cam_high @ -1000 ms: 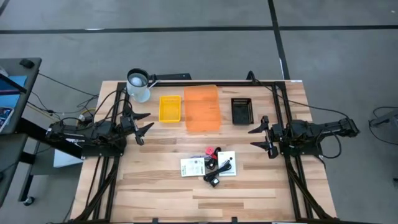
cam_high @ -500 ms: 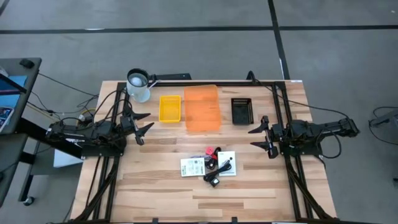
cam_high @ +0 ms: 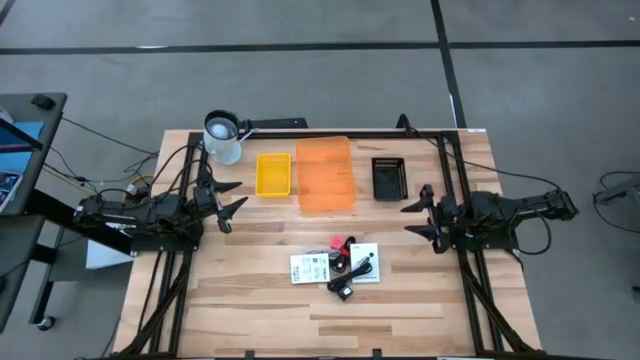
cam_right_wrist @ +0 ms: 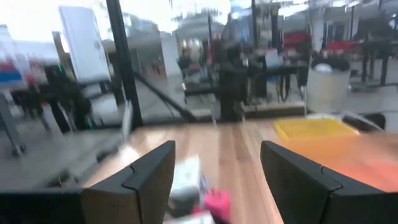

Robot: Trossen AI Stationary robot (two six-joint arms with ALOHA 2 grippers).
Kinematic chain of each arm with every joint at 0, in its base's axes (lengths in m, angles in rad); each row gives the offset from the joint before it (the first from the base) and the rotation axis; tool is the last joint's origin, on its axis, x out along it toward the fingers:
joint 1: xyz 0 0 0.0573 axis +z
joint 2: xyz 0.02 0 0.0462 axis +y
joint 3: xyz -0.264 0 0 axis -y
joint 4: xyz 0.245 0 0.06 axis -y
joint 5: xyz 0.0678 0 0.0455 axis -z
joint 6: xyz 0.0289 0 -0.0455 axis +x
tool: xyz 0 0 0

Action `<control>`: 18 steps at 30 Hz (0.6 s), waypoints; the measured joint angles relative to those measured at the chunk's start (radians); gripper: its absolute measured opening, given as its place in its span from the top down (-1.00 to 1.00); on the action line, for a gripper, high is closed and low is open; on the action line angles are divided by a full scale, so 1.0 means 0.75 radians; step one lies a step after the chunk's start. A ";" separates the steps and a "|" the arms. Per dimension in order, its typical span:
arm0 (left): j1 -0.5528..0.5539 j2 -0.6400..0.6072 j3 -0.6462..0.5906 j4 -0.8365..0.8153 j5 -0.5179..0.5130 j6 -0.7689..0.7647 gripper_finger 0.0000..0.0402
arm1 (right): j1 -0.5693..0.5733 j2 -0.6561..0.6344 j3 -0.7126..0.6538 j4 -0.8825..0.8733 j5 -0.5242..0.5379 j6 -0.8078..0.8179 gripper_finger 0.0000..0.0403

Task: Pick and place items into bin
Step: Put the right white card reader box into the black bin

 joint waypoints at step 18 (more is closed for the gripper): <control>0.000 0.000 0.000 0.000 0.000 0.000 -0.07 | 0.000 -0.001 0.000 0.406 0.000 0.620 -0.16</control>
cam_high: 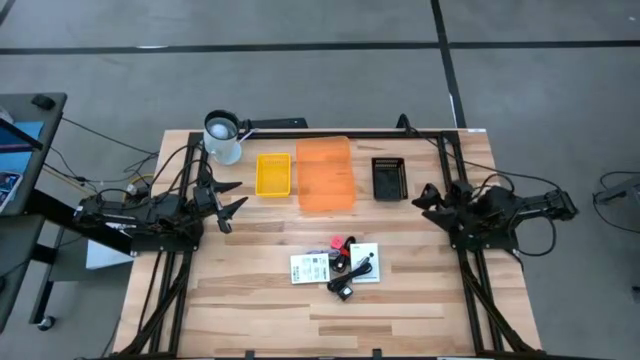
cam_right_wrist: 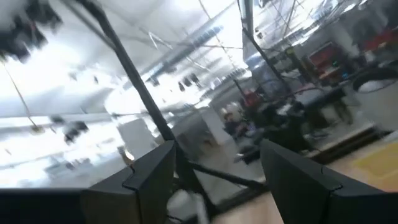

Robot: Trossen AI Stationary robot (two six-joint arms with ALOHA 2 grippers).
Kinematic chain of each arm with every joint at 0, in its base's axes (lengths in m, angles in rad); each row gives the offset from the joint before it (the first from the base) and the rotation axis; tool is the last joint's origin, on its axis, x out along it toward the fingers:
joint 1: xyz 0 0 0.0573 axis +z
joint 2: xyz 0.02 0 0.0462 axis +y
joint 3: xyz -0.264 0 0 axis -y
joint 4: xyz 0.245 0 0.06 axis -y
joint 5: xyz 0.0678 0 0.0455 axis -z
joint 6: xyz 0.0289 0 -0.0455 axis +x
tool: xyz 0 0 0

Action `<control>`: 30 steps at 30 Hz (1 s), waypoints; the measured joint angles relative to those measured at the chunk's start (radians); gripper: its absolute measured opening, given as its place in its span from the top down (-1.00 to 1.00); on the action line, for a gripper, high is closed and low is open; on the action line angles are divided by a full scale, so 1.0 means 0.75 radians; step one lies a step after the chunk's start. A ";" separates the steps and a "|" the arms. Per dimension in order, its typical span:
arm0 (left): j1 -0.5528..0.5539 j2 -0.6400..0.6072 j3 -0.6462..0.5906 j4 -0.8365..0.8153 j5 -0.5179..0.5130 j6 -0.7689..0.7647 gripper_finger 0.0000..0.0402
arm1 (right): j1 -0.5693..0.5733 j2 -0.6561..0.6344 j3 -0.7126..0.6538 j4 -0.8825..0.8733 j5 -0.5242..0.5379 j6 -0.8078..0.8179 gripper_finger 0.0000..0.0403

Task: Pick and place items into bin
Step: Put the right white card reader box into the black bin

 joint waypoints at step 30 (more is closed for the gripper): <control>0.000 0.000 0.000 0.000 0.000 0.000 -0.07 | -0.002 0.006 0.385 -0.156 0.254 0.066 -0.16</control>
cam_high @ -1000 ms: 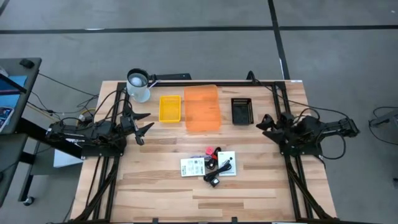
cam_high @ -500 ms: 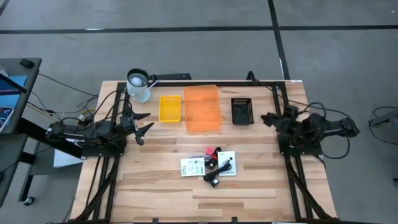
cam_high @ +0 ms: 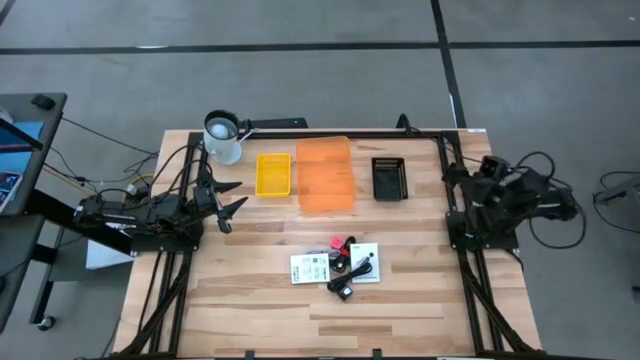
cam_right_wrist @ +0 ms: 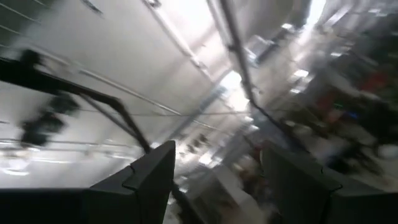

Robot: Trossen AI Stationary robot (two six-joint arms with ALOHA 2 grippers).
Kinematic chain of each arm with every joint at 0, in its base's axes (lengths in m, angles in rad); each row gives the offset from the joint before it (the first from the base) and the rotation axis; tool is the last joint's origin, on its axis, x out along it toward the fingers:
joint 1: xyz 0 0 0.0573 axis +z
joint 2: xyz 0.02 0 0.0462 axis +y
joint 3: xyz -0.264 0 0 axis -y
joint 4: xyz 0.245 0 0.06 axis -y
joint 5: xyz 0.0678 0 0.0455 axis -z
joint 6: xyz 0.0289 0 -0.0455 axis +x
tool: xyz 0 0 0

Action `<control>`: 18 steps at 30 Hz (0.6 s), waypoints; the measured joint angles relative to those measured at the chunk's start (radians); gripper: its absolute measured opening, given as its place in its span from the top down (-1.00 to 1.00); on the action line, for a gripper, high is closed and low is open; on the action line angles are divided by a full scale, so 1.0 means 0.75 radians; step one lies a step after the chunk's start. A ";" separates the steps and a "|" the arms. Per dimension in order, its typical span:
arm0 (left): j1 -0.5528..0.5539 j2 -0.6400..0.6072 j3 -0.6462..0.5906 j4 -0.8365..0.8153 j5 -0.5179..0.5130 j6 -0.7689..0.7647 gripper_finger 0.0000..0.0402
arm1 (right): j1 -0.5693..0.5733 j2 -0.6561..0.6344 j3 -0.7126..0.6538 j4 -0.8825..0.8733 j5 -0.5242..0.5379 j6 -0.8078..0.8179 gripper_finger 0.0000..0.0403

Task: Pick and place items into bin
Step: Put the right white card reader box into the black bin

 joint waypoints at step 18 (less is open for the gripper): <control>0.000 0.000 0.000 0.000 0.000 0.000 -0.07 | -0.036 0.482 0.365 -0.971 0.159 0.142 -0.16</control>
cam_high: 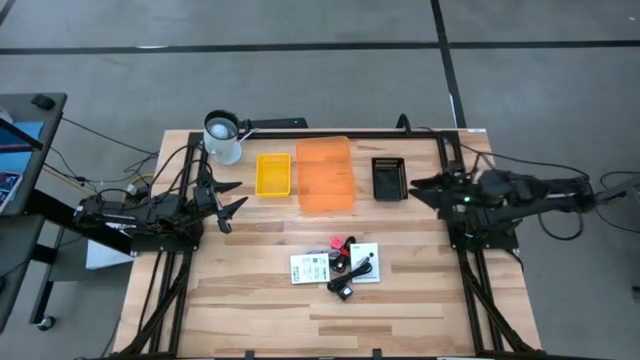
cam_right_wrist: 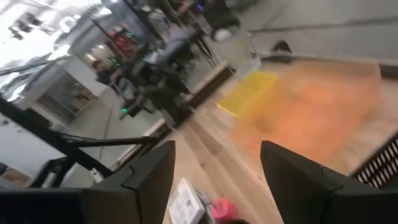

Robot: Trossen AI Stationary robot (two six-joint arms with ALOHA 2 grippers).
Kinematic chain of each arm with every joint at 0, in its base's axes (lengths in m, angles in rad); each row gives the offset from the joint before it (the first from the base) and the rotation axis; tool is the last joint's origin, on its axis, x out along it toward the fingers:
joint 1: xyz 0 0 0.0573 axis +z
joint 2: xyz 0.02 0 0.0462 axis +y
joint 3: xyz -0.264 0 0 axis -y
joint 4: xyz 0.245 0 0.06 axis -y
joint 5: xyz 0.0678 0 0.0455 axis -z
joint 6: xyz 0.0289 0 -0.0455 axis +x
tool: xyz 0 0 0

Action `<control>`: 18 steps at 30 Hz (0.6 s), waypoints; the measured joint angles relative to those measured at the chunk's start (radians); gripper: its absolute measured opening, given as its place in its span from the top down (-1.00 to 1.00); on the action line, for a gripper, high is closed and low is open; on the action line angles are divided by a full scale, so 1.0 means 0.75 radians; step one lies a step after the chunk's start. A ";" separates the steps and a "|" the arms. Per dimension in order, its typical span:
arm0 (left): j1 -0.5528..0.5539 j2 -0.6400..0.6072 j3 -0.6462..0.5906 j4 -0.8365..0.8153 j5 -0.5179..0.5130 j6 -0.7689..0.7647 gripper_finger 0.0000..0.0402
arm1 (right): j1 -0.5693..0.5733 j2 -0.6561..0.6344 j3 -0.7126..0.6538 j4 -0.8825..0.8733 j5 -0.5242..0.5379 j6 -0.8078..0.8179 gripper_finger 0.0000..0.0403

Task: Pick and place items into bin
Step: Put the right white card reader box into the black bin

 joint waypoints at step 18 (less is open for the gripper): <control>0.000 0.000 0.000 0.000 0.000 0.000 -0.07 | -0.456 0.199 -0.139 0.216 -0.746 0.020 -0.16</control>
